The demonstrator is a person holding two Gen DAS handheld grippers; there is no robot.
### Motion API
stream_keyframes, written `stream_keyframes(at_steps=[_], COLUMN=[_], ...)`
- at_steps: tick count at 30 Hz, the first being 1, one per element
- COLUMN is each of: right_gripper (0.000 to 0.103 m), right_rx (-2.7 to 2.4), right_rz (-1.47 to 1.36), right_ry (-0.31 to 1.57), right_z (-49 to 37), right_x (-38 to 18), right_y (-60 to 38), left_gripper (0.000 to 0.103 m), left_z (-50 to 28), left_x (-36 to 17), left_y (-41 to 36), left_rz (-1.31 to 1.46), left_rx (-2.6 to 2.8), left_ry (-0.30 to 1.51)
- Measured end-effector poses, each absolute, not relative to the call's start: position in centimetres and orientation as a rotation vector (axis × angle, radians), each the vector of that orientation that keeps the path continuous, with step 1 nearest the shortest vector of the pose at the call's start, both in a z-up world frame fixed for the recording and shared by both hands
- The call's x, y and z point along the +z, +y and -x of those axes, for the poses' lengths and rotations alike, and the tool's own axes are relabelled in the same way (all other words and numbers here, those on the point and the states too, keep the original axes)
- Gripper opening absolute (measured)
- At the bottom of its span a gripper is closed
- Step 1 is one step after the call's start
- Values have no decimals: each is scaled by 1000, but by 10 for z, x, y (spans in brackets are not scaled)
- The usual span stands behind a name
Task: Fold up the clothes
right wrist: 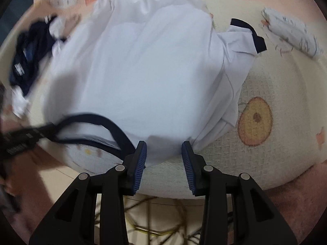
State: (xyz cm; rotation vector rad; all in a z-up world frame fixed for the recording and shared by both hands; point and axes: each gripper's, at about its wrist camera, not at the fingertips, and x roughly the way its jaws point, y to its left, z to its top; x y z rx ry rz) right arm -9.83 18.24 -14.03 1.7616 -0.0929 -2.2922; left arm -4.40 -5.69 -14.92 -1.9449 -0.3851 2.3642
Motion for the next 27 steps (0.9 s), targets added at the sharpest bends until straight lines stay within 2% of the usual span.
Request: stream_keyframes(at_steps=[2, 6, 12, 18, 23, 25, 27], right_gripper=[36, 46, 46, 47, 57, 57, 57], right_rx=[-2359, -2493, -2473, -2540, -2525, -2481, -2414], right_rz=[-1707, -1638, -1788, -1782, -1665, -1692, -1708], right_ry=[-260, -592, -426, -501, -446, -438, -533], right_z=[106, 135, 182, 191, 211, 217, 225], right_x=[-125, -101, -117, -144, -135, -140, -146], right_y=[203, 262, 299, 310, 312, 310, 311], left_gripper=[24, 24, 24, 24, 24, 24, 24], left_z=[48, 70, 118, 138, 143, 144, 147], left_x=[-141, -126, -123, -134, -147, -146, -143], left_y=[-59, -50, 33, 120, 146, 152, 159], left_rz=[1893, 1778, 1689, 1656, 1611, 1566, 1524], left_rx=[2379, 2328, 2243, 2151, 2122, 2120, 2120], left_ry=[-429, -554, -455, -369, -381, -387, -394])
